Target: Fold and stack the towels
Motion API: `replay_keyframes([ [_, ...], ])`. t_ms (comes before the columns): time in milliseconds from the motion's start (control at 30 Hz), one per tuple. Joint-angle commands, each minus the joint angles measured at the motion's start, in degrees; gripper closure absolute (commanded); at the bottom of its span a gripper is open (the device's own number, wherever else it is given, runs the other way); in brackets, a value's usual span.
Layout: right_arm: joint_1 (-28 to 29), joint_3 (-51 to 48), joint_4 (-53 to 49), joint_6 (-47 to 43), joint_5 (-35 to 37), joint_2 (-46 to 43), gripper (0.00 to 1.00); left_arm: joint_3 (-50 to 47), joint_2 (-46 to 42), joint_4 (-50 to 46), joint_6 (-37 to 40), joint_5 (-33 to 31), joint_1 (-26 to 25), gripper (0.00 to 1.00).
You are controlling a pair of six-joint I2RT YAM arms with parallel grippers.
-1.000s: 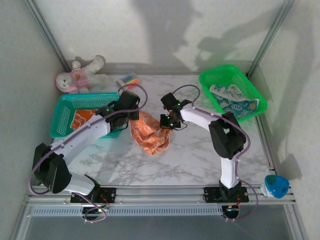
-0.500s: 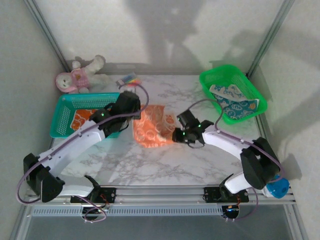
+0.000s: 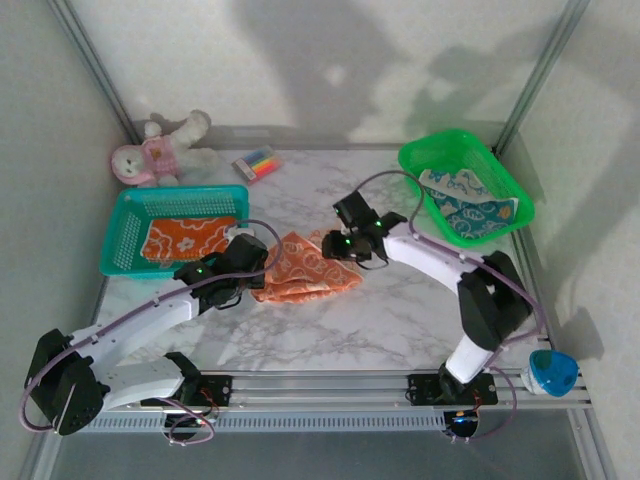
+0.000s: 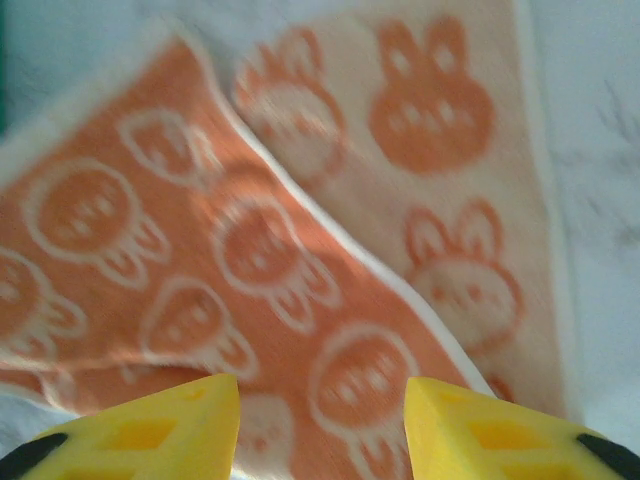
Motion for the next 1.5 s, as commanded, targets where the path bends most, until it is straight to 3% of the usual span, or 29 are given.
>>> replay_keyframes([
  [0,0.2,8.9,-2.5,-3.4,-2.3,7.4,0.56,-1.8,0.6,2.7,-1.6,1.1,-0.1,1.00],
  [300,1.2,34.9,-10.2,-7.5,-2.8,29.3,0.61,-2.8,3.0,4.7,-2.5,2.0,0.0,1.00],
  [600,1.4,51.7,-17.8,-8.5,1.7,42.2,0.63,-2.8,3.6,5.1,-2.8,2.0,-0.1,1.00],
  [967,2.2,60.2,-19.3,-8.1,0.4,49.5,0.62,-3.1,4.0,5.3,-3.4,2.5,-0.1,1.00],
  [1167,2.2,55.2,-17.9,-8.0,0.0,48.0,0.65,-3.2,4.2,5.3,-3.4,2.2,0.0,1.00],
  [1200,2.2,54.7,-17.8,-7.9,0.0,47.8,0.69,-3.2,4.2,5.3,-3.4,2.2,0.0,1.00],
  [1300,2.1,53.5,-17.5,-7.7,0.0,46.8,0.94,-3.1,4.3,5.5,-3.3,2.2,0.0,1.00],
  [1467,2.2,52.2,-16.9,-7.4,1.6,42.9,1.00,-2.5,3.9,5.2,-3.4,1.6,0.0,1.00],
])
